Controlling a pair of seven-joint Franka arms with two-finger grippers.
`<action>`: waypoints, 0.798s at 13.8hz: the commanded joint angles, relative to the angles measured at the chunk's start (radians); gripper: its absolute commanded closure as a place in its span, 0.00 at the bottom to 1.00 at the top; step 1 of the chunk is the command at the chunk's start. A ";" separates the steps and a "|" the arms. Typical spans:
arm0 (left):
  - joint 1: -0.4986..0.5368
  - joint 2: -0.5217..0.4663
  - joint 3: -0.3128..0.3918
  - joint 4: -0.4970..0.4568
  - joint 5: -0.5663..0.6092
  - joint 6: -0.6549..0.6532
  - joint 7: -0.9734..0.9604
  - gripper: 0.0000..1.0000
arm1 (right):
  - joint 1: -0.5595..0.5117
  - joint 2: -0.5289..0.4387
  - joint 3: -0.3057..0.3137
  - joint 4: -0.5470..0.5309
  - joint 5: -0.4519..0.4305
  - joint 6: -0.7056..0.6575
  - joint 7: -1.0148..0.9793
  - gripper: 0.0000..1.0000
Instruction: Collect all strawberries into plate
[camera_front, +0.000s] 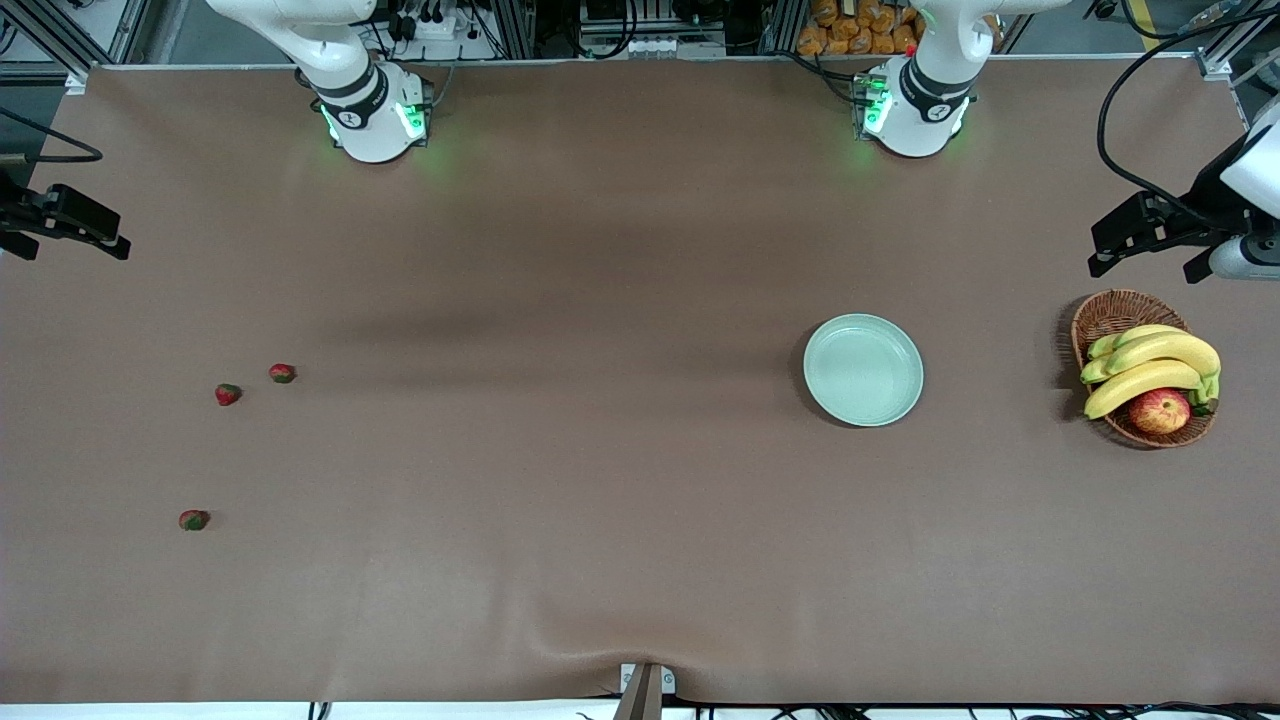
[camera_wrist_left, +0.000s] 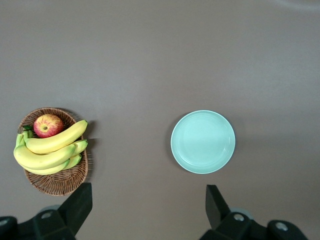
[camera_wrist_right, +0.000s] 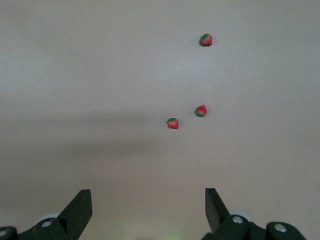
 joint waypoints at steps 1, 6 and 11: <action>0.003 0.003 -0.001 0.009 0.009 -0.010 -0.009 0.00 | -0.024 -0.022 0.015 -0.023 -0.003 0.006 -0.014 0.00; 0.003 0.005 0.001 0.009 0.006 -0.010 -0.009 0.00 | -0.030 -0.020 0.015 -0.025 -0.003 0.004 -0.014 0.00; 0.008 0.006 -0.004 0.012 0.008 -0.011 -0.004 0.00 | -0.033 -0.019 0.015 -0.026 -0.003 0.007 -0.014 0.00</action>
